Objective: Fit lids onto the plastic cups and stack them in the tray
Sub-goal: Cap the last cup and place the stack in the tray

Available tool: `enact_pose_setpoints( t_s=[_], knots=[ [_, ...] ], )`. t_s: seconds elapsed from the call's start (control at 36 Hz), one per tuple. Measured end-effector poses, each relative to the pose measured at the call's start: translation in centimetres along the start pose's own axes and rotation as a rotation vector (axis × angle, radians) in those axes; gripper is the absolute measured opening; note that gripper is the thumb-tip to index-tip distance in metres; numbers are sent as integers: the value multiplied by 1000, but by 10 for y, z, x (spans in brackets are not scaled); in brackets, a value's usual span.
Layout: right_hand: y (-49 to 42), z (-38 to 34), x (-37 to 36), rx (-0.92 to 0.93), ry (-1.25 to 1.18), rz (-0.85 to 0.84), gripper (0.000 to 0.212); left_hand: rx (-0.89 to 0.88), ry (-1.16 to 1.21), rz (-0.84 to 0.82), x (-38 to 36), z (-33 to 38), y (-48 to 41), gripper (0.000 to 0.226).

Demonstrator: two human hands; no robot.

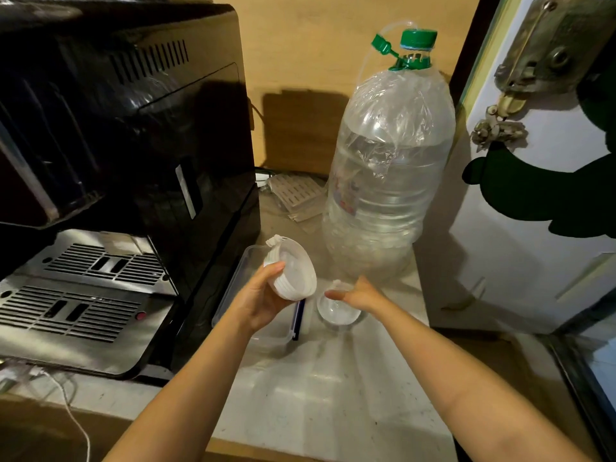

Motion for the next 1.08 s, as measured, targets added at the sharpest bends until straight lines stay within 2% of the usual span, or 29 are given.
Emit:
enact_pose_setpoints(
  t_s=[0.11, 0.19, 0.25, 0.33, 0.53, 0.61, 0.67, 0.72, 0.86, 0.89, 0.97, 1.0, 1.08],
  knots=[
    [-9, 5, -15, 7, 116, 28, 111, -7, 1, 36, 2, 6, 0, 76],
    [-11, 4, -25, 25, 233, 54, 108, -27, 3, 67, 5, 9, -1, 49],
    [-14, 2, -31, 2, 311, 90, 108, -48, 8, 74, 8, 10, -2, 42],
    [-18, 1, -37, -62, 377, 116, 114, -52, -4, 104, 7, 11, 0, 11],
    [-27, 0, -39, -123, 350, 133, 115, -32, -16, 142, 4, 15, 4, 18],
    [-30, -2, -42, -97, 340, 132, 108, -37, -4, 143, 4, 16, 4, 10],
    [-31, -2, -44, -83, 333, 124, 106, -40, -4, 134, 5, 15, 3, 20],
    [-32, -1, -44, -71, 321, 115, 105, -30, 1, 138, 5, 14, 1, 12],
    [-29, -1, -34, 43, 349, 152, 97, -21, 1, 151, 9, 11, -6, 11],
    [-29, -3, -30, 60, 344, 150, 97, -25, -1, 137, 10, 11, -7, 13],
    [-25, -10, -15, 123, 343, 148, 94, -26, -7, 97, 12, 10, -9, 51],
    [-24, -13, -9, 147, 349, 154, 93, -22, -8, 85, 12, 8, -11, 55],
    [-14, -26, 11, 218, 316, 177, 90, 1, 13, 79, 8, 6, -14, 44]
  ],
)
Point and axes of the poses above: each hand's wrist, its own y-axis away from the middle knuckle, its own x-axis out of the back of the hand, z = x × y, the point moved 2 cm from there along -y, towards the middle knuckle, and after that the axes turned 12 degrees about -y, right-handed, at the moved point
